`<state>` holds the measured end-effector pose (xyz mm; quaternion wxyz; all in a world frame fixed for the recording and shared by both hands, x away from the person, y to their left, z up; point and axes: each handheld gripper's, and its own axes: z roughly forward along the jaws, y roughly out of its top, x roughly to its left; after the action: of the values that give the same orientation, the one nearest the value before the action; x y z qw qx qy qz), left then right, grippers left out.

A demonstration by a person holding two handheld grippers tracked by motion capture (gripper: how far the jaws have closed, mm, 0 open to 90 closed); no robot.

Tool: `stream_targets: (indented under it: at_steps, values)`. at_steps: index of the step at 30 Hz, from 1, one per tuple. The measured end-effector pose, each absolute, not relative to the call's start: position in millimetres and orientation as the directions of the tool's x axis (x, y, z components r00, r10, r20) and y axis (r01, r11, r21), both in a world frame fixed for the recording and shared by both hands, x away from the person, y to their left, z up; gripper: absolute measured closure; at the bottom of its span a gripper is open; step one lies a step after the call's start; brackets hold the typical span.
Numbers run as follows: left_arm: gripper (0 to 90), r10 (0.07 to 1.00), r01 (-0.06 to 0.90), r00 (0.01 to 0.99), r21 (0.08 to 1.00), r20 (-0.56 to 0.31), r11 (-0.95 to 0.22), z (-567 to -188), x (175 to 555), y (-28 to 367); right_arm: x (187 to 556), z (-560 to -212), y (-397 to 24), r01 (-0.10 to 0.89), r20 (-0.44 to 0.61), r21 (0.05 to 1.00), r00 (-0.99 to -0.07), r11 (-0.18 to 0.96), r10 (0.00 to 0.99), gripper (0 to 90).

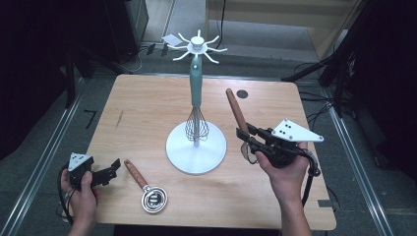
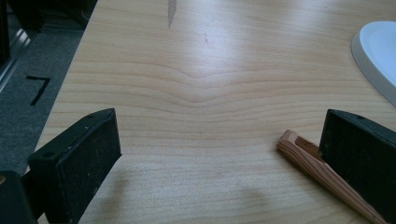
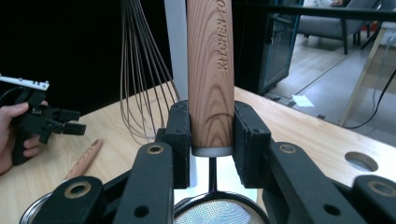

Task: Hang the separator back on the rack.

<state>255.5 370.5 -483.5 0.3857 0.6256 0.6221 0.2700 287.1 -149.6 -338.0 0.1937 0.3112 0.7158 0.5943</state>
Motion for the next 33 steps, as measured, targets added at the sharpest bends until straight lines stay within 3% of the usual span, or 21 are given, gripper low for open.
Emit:
stream_targets:
  at_steps: [33]
  values:
    - [0.0,0.988,0.567,0.077,0.821,-0.137,0.069,-483.5,254.9,369.7,274.5,-305.6,-132.9,0.080,0.062,0.997,-0.737,-0.005,0.673,71.9]
